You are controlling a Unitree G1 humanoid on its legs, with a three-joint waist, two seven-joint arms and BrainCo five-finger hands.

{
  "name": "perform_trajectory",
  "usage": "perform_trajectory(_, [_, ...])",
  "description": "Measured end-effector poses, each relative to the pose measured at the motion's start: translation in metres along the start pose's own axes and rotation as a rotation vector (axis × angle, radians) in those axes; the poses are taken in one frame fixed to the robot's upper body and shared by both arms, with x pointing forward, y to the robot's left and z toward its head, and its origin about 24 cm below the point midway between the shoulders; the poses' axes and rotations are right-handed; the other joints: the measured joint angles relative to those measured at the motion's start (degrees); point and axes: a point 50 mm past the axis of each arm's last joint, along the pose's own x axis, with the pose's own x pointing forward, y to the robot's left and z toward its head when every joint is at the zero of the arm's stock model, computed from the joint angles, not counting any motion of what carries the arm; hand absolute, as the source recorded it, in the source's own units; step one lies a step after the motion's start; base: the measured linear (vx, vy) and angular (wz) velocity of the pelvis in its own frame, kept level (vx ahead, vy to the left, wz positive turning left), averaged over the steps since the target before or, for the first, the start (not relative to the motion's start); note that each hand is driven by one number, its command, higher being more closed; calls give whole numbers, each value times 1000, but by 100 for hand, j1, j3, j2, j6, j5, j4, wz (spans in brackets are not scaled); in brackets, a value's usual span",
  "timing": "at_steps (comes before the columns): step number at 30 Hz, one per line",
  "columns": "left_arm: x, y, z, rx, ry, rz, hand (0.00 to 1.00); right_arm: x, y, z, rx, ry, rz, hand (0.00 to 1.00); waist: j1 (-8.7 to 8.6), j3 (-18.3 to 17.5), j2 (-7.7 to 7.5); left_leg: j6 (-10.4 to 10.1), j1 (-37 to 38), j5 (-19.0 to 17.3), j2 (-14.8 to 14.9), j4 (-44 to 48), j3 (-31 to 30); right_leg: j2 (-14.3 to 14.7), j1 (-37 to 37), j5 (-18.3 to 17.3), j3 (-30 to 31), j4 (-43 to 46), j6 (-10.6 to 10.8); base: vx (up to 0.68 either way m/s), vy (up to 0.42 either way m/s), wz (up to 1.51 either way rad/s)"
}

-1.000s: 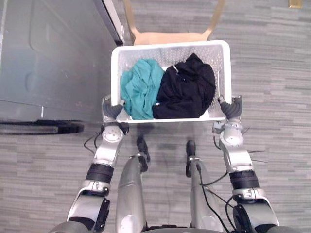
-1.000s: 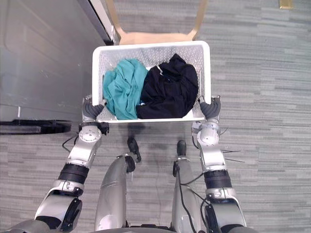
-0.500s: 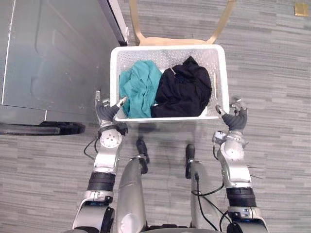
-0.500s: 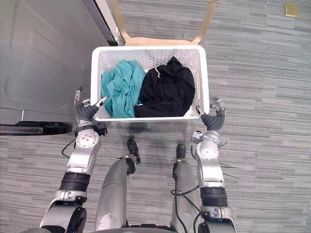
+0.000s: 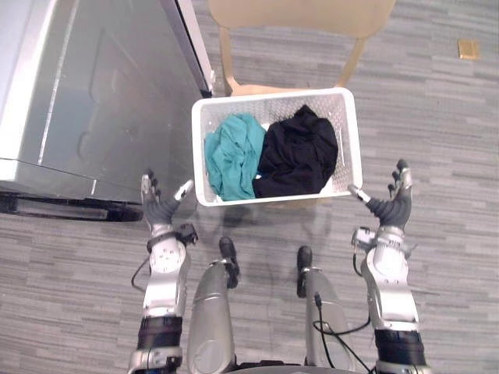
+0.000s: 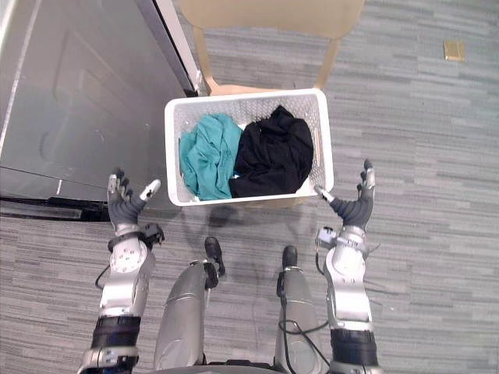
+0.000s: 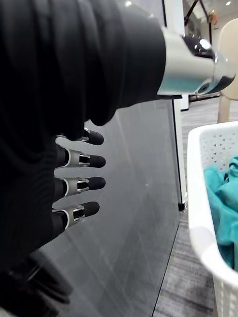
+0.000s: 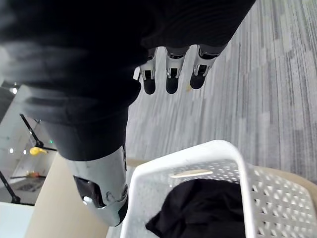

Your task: Pick up the laundry basket with both hands and put the clothes into the washing machine.

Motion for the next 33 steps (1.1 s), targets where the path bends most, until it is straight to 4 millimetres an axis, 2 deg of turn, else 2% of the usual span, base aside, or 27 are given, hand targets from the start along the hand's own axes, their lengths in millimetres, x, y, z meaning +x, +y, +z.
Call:
perform_trajectory(4, [-32, 21, -43, 38, 177, -7, 0, -22, -11, -36, -83, 146, 76, 0, 58, -278, -64, -31, 430, -18, -74, -217, -82, -88, 519, -114, -205, -156, 4, 104, -42, 27])
perform_trajectory(7, [-66, 41, -96, 89, 422, -17, 0, -51, -18, -88, -153, 390, 144, 0, 115, -827, -115, -20, 970, 21, -261, -552, -227, -206, 1174, -220, -480, -379, 67, 184, -47, 40])
perform_trajectory(10, [-91, 59, -129, 144, 597, -13, 0, -69, -17, -117, -169, 535, 185, 0, 156, -1122, -139, -51, 1364, 45, -396, -828, -289, -275, 1627, -243, -605, -643, 103, 129, -16, 23])
perform_trajectory(14, [-116, 75, -161, 263, 778, -41, 0, -91, -24, -145, -191, 678, 197, 0, 155, -1422, -160, -99, 1716, 98, -511, -1079, -449, -322, 2139, -247, -846, -986, 112, 126, -23, 27])
perform_trajectory(16, [-131, 91, -176, 319, 878, -30, 0, -102, -28, -159, -204, 745, 195, 0, 128, -1639, -249, -138, 1968, 209, -614, -1338, -546, -347, 2401, -250, -967, -1185, 121, 111, -23, 23])
perform_trajectory(19, [-139, 101, -186, 367, 952, -22, 0, -114, -38, -174, -216, 825, 169, 0, 110, -1802, -270, -181, 2288, 379, -730, -1717, -800, -367, 2727, -272, -1198, -1378, 153, 65, -46, 33])
perform_trajectory(25, [-138, 101, -190, 392, 970, -34, 0, -112, -49, -187, -232, 899, 139, 0, 124, -1824, -274, -218, 2365, 723, -864, -2090, -1282, -380, 2964, -370, -1736, -1374, 146, -3, -60, 51])
perform_trajectory(26, [-135, 97, -190, 397, 962, -48, 0, -112, -48, -189, -222, 915, 135, 0, 106, -1815, -284, -203, 2234, 859, -945, -2107, -1471, -445, 2953, -479, -2009, -1236, 148, -40, -42, 126])
perform_trajectory(27, [-129, 91, -188, 398, 944, -65, 0, -114, -52, -191, -204, 932, 97, 0, 65, -1811, -321, -123, 2018, 1138, -1031, -2137, -1466, -548, 2904, -538, -2374, -1080, 113, -76, -23, 143])
perform_trajectory(28, [-127, 88, -188, 394, 936, -70, 0, -116, -55, -192, -203, 945, 90, 0, 15, -1811, -319, -101, 1911, 1234, -999, -2187, -1370, -631, 2869, -532, -2523, -1052, 98, -70, 53, 132])
perform_trajectory(29, [-123, 84, -187, 389, 931, -74, 0, -118, -54, -195, -202, 974, 89, 0, -40, -1740, -370, -134, 1701, 906, -861, -1835, -612, -698, 2842, -510, -2808, -1038, 87, -10, 97, 95])
perform_trajectory(30, [-124, 86, -188, 395, 943, -73, 0, -122, -54, -197, -202, 1004, 83, 0, -34, -1722, -400, 147, 1602, 533, -674, -1261, 193, -826, 2851, -467, -2976, -923, 112, 57, 137, 78])
perform_trajectory(32, [-122, 90, -188, 407, 941, -65, 0, -123, -58, -196, -195, 1016, 54, 0, -51, -1711, -408, 509, 1609, 181, -302, -751, 989, -1073, 2715, -446, -2986, -433, 90, 58, 118, 37])
perform_trajectory(33, [-123, 92, -188, 415, 942, -67, 0, -120, -61, -194, -194, 1002, 38, 0, -44, -1754, -300, 516, 1611, 172, -421, -724, 1208, -1125, 2572, -436, -2918, -138, 58, 24, 167, 47])
